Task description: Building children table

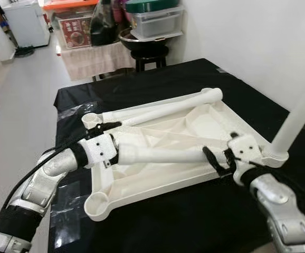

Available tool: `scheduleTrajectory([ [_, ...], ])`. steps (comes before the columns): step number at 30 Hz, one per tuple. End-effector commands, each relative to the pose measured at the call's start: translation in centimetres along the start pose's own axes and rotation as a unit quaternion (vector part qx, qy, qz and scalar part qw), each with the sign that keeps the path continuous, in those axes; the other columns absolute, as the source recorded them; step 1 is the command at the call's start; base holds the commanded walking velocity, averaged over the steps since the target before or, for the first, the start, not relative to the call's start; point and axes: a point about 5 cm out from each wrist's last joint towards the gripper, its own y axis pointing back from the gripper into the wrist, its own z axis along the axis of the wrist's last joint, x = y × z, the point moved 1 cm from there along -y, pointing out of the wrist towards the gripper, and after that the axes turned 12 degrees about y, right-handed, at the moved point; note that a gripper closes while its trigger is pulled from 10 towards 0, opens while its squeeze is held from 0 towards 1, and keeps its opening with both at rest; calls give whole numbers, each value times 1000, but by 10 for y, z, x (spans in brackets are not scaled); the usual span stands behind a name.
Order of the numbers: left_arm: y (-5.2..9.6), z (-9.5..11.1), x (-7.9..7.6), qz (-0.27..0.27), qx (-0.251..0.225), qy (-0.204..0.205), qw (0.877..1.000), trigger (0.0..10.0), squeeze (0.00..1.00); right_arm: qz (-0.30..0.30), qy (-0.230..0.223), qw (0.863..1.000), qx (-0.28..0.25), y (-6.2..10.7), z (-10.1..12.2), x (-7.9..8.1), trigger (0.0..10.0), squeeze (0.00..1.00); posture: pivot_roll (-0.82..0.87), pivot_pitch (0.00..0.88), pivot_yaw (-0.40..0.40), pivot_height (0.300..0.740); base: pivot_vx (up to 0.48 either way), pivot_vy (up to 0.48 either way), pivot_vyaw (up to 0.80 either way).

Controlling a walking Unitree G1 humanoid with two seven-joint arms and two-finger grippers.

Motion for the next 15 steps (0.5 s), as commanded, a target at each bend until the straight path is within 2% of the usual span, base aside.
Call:
scheduleTrajectory([
  [1, -5, 5, -5, -13, -18, 21, 1000, 10000, 0, 47, 39, 998, -32, -2, 10, 5, 10000, 0, -138, 87, 15, 740, 0, 0, 0],
  [2, -5, 5, -5, -13, -18, 21, 1000, 10000, 0, 47, 39, 998, -32, -2, 10, 5, 10000, 0, -138, 87, 15, 740, 0, 0, 0],
  [3, -7, 8, -5, -8, -27, 34, 999, 10000, 0, 87, 65, 992, -66, -4, 25, -1, 10000, 0, -138, 84, 14, 740, 0, 0, 0],
  [5, -7, 8, -5, -5, -29, 36, 999, 10000, 0, 95, 70, 990, -73, -4, 28, -3, 10000, 0, -138, 84, 14, 740, 0, 0, 0],
  [6, -8, 8, -5, -4, -30, 38, 999, 10000, 0, 129, 86, 984, -92, -4, 38, -2, 10000, 0, -137, 78, 14, 740, 0, 0, 0],
  [7, -8, 8, -5, -4, -30, 38, 999, 10000, 0, 129, 86, 984, -92, -4, 38, -2, 10000, 0, -137, 78, 14, 740, 0, 0, 0],
  [8, -10, 9, -6, -4, -32, 41, 999, 10000, 0, 201, 126, 964, -119, -2, 54, 2, 10000, 0, -138, 75, 16, 740, 0, 0, 0],
  [9, -12, 9, -6, -5, -33, 42, 999, 10000, 0, 234, 136, 953, -133, 0, 62, 4, 10000, 0, -136, 73, 15, 740, 0, 0, 0],
  [10, -12, 9, -6, -5, -33, 42, 999, 10000, 0, 234, 136, 953, -133, 0, 62, 4, 10000, 0, -136, 73, 15, 740, 0, 0, 0],
  [12, -13, 11, -8, -6, -34, 46, 998, 10000, 0, 277, 146, 938, -148, 2, 72, 6, 10000, 0, -134, 72, 15, 740, 0, 0, 0],
  [13, -13, 11, -8, -6, -34, 46, 998, 10000, 0, 277, 146, 938, -148, 2, 72, 6, 10000, 0, -134, 72, 15, 740, 0, 0, 0],
  [14, -14, 11, -8, -6, -35, 47, 998, 10000, 0, 301, 161, 928, -149, 3, 74, 9, 10000, 0, -135, 72, 17, 740, 0, 0, 0],
  [15, -14, 11, -8, -6, -35, 47, 998, 10000, 0, 301, 161, 928, -149, 3, 74, 9, 10000, 0, -135, 72, 17, 740, 0, 0, 0],
])
